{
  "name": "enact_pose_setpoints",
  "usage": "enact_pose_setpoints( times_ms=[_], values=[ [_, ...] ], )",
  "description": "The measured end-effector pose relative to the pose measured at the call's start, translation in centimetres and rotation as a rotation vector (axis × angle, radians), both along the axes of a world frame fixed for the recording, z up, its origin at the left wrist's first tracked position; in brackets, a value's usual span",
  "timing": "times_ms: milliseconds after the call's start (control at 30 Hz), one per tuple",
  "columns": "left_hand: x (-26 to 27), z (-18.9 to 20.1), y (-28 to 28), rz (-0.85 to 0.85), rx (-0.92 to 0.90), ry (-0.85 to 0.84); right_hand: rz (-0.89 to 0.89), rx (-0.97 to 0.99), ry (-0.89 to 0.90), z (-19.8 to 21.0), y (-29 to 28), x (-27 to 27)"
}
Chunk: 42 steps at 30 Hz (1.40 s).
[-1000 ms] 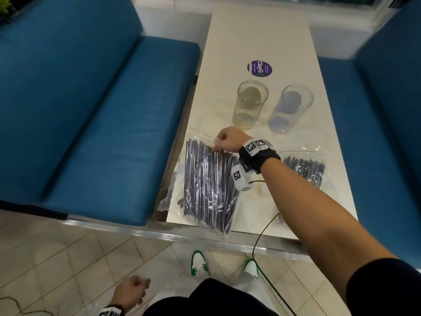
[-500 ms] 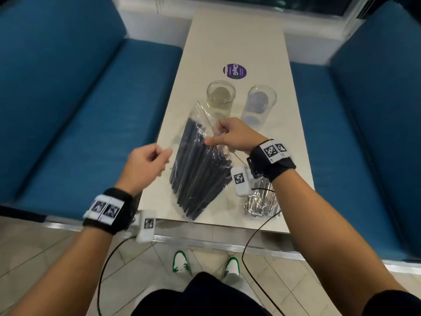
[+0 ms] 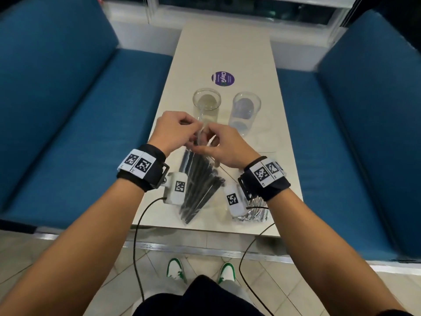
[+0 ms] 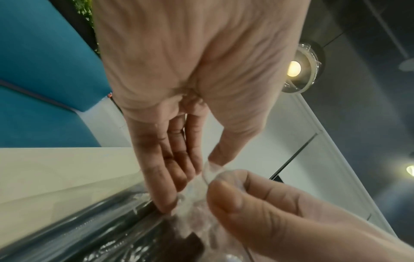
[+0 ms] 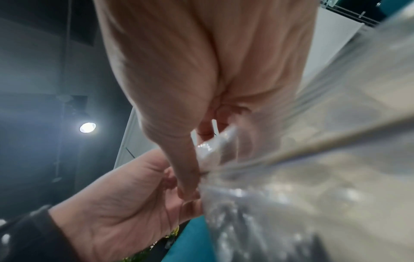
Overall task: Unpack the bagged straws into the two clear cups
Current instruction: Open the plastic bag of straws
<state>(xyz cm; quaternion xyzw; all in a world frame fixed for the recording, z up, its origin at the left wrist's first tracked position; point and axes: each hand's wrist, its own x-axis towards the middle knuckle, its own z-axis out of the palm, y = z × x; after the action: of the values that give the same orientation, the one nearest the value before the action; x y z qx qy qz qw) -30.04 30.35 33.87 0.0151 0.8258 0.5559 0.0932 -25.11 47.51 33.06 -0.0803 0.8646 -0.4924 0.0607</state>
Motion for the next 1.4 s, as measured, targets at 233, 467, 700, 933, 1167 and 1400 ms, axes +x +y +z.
enact_pose_setpoints(
  times_ms=[233,467,700,933,1167,1400],
  values=[
    [0.1,0.2,0.5,-0.011,0.035,0.029,-0.196,-0.164,-0.212,0.8,0.1,-1.7],
    [-0.6,1.2,0.4,-0.091,0.012,0.115,-0.239,-0.048,-0.13,2.4,-0.4,-3.7],
    [-0.8,1.3,-0.1,-0.078,0.032,0.121,-0.242,-0.034,-0.116,2.7,-0.8,-4.0],
    [-1.0,0.8,-0.2,-0.055,0.049,0.118,-0.164,0.083,-0.043,3.3,-0.9,-4.5],
    [-1.7,0.4,0.0,-0.062,0.097,0.087,-0.166,0.001,-0.089,3.2,-0.8,-4.7],
    [-1.7,0.3,0.0,-0.085,0.111,0.105,-0.189,-0.075,-0.173,3.4,-0.8,-5.1]
  ],
)
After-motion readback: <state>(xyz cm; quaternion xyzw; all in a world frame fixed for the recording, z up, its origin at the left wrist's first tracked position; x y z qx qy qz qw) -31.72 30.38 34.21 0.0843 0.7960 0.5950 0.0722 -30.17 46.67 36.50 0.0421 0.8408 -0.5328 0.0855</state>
